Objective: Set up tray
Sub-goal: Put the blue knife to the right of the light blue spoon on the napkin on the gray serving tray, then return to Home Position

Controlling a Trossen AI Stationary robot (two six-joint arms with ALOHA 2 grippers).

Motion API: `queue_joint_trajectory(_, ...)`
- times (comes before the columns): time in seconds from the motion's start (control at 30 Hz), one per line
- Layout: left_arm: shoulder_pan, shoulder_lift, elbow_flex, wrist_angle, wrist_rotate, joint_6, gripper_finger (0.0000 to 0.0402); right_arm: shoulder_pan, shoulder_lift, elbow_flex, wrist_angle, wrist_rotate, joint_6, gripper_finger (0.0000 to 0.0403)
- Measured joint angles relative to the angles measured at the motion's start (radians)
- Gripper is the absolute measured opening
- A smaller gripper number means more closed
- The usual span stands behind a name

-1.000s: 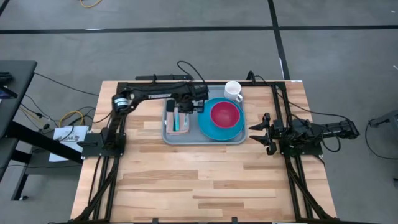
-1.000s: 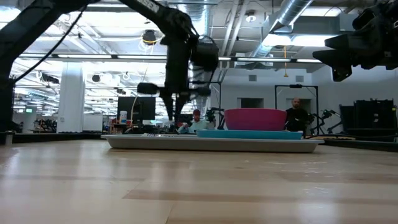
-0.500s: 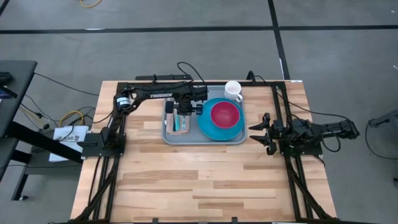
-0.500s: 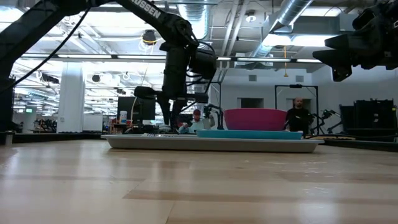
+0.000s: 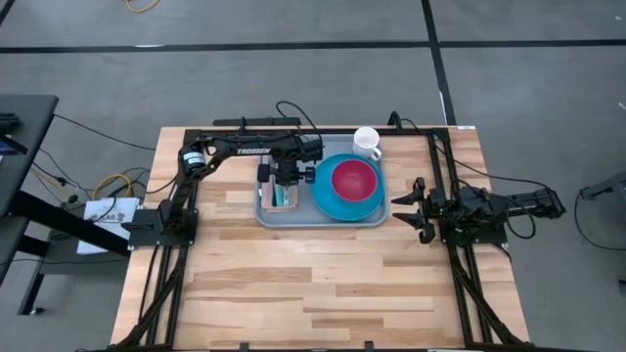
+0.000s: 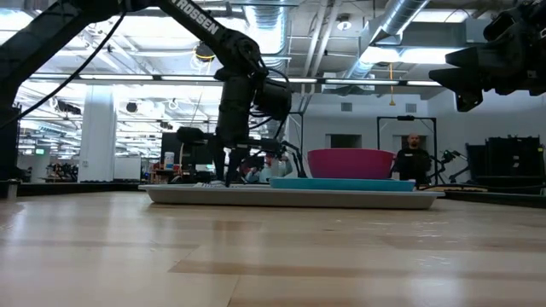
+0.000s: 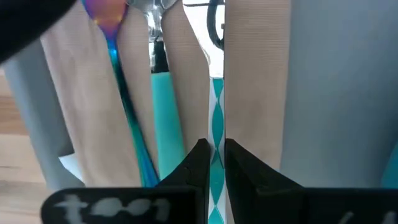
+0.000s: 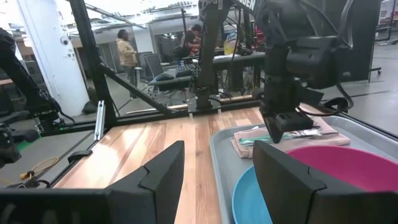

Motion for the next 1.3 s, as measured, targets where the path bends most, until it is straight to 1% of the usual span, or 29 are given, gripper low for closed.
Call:
queue_joint_trajectory(0.1, -0.002, 0.000, -0.001, 0.016, -0.022, 0.000, 0.0013, 0.000, 0.000, 0.000, 0.000, 0.000, 0.000, 0.0182)
queue_joint_trajectory(0.23, 0.003, 0.000, -0.001, 0.039, -0.026, 0.000, 0.0013, 0.000, 0.000, 0.000, 0.000, 0.000, 0.000, 0.0182)
queue_joint_trajectory(0.57, 0.004, 0.000, -0.001, 0.038, -0.045, 0.006, 0.0091, 0.000, 0.000, 0.000, 0.000, 0.000, 0.000, 0.0182)
queue_joint_trajectory(0.7, -0.002, 0.000, 0.016, 0.018, -0.044, 0.027, 0.0107, 0.000, 0.000, 0.000, 0.000, 0.000, 0.000, 0.0182)
queue_joint_trajectory(0.8, -0.021, -0.009, 0.072, -0.024, -0.076, 0.069, 0.0110, 0.000, 0.000, 0.000, 0.000, 0.000, 0.000, 0.0182)
queue_joint_trajectory(0.9, -0.054, -0.045, 0.152, -0.066, -0.126, 0.133, 0.0111, 0.000, 0.000, 0.000, 0.000, 0.000, 0.000, 0.0182)
queue_joint_trajectory(1.07, -0.140, -0.132, 0.291, -0.063, -0.209, 0.270, 0.0111, 0.000, 0.000, 0.000, 0.000, 0.000, 0.000, 0.0182)
queue_joint_trajectory(1.2, -0.247, -0.215, 0.385, -0.016, -0.277, 0.407, 0.0111, 0.000, 0.000, 0.000, 0.000, 0.000, 0.000, 0.0182)
queue_joint_trajectory(1.3, -0.345, -0.285, 0.408, 0.031, -0.341, 0.540, 0.0111, 0.000, 0.000, 0.000, 0.000, 0.000, 0.000, 0.0182)
